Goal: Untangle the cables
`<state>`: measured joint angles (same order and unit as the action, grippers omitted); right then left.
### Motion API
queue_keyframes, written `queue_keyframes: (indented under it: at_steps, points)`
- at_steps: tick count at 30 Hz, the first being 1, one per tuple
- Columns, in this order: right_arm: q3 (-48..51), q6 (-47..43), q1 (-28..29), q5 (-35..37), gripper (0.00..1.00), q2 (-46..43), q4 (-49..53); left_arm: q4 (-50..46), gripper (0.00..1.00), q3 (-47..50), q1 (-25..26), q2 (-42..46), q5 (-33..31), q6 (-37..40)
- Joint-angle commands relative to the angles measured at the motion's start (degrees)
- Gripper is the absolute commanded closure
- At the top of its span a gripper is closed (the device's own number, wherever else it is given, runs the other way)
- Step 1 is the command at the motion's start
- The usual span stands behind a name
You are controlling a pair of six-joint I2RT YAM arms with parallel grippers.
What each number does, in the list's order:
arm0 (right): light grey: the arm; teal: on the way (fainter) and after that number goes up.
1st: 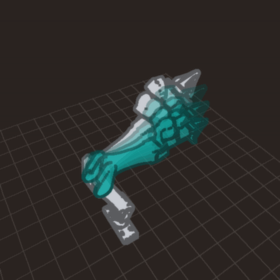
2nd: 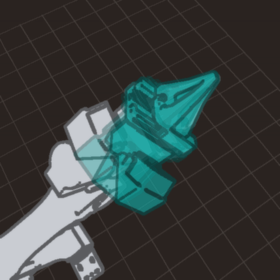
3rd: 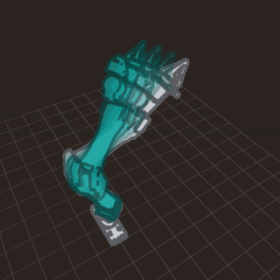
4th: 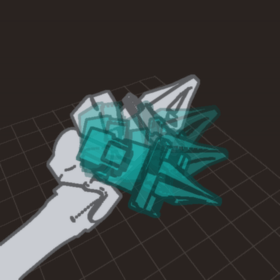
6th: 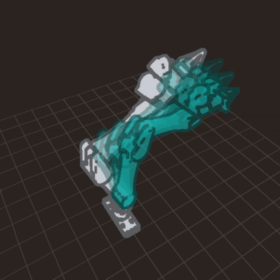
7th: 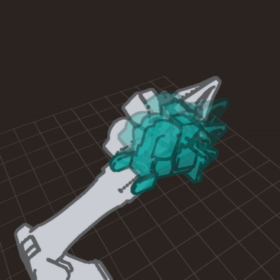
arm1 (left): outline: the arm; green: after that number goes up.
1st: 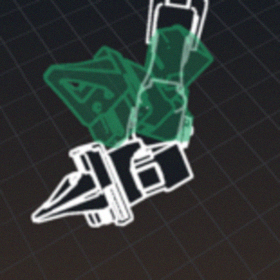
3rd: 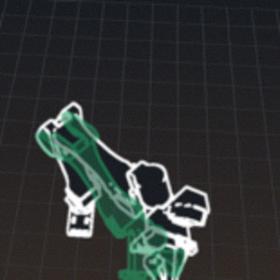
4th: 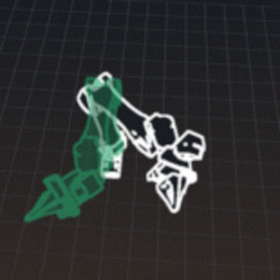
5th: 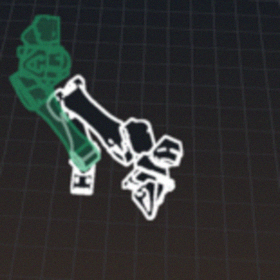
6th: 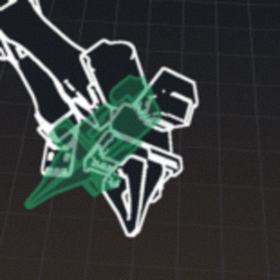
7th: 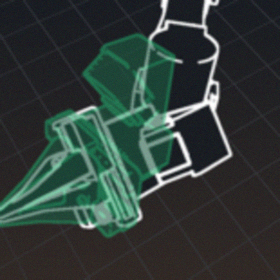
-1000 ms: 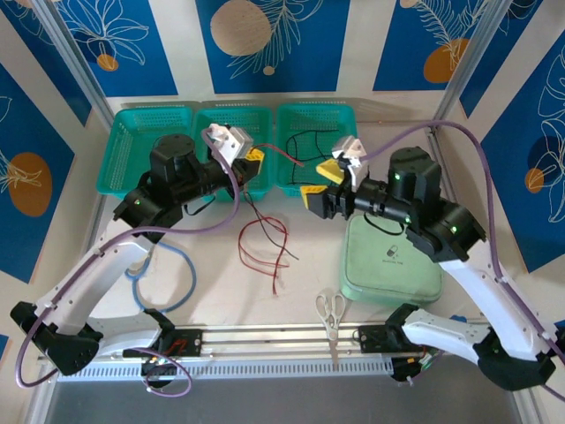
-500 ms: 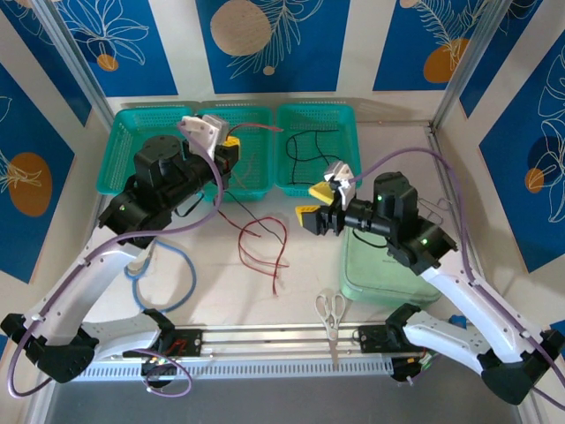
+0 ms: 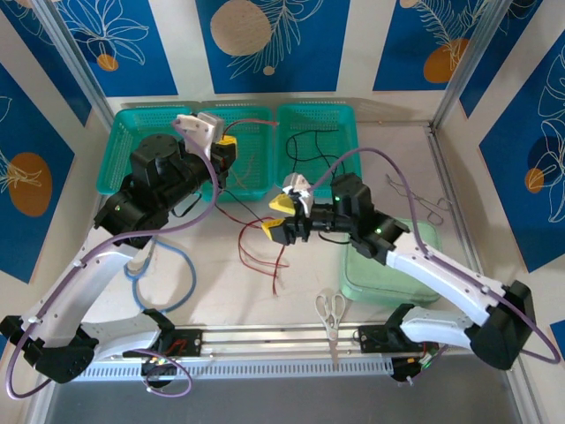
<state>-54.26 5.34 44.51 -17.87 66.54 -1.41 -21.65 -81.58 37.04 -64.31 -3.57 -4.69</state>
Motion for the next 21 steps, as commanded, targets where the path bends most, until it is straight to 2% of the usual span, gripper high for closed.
queue_keyframes:
  at_steps: [1, 4, 7, 12, 19, 21]
  points:
    - [-2.27, -1.64, 1.39, -1.51, 0.35, 3.93, -4.61, 0.07, 1.00, -1.40, 0.22, 0.48, -0.60, -2.05]
    - [-4.16, -1.51, 2.31, -1.60, 0.36, 8.62, -5.38, -0.67, 1.00, -1.38, 0.16, 0.42, -0.91, -2.85]
    - [-6.78, -1.47, 3.24, -1.92, 0.44, 11.76, -4.14, -1.22, 1.00, -1.31, 0.22, 0.85, -1.09, -3.46]
    - [-10.13, -3.26, 4.29, -0.68, 0.66, 13.52, 0.70, -1.46, 1.00, -0.51, 0.18, 1.89, -1.97, -3.36]
    - [-10.16, -4.36, 3.94, 0.20, 0.99, 12.30, 1.62, -2.78, 1.00, -1.63, 0.17, 1.92, -2.34, -2.78]
    - [-10.16, -4.60, 3.74, 0.34, 1.00, 11.70, 1.91, -2.95, 1.00, -1.82, 0.23, 1.84, -2.24, -2.86]
